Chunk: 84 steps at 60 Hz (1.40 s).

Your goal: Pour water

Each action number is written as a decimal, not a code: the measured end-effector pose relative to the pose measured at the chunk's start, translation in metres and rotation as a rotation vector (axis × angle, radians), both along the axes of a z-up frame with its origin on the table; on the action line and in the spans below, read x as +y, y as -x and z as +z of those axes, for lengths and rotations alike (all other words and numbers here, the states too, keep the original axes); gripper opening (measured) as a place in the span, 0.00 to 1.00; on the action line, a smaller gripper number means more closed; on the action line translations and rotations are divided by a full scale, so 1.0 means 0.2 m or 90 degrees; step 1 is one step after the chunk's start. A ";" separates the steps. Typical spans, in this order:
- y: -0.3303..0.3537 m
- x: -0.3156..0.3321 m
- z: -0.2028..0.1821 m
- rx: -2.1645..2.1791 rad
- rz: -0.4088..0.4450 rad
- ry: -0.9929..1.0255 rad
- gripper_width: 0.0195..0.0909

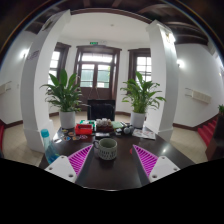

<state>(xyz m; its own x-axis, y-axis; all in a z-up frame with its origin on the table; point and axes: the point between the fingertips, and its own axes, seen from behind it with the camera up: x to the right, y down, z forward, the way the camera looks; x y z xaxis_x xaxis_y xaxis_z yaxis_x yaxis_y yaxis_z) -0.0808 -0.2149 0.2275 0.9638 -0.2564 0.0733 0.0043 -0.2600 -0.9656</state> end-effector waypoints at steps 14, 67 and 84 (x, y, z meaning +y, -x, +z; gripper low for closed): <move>0.34 -0.08 -0.38 0.031 0.040 -0.007 0.80; 1.09 0.65 -0.61 0.014 0.213 -0.024 0.47; 1.10 0.66 -0.61 0.030 0.225 -0.044 0.28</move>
<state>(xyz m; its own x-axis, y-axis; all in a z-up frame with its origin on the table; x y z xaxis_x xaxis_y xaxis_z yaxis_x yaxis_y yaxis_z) -0.3009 -0.0832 0.1060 0.9956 0.0911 0.0214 0.0380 -0.1844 -0.9821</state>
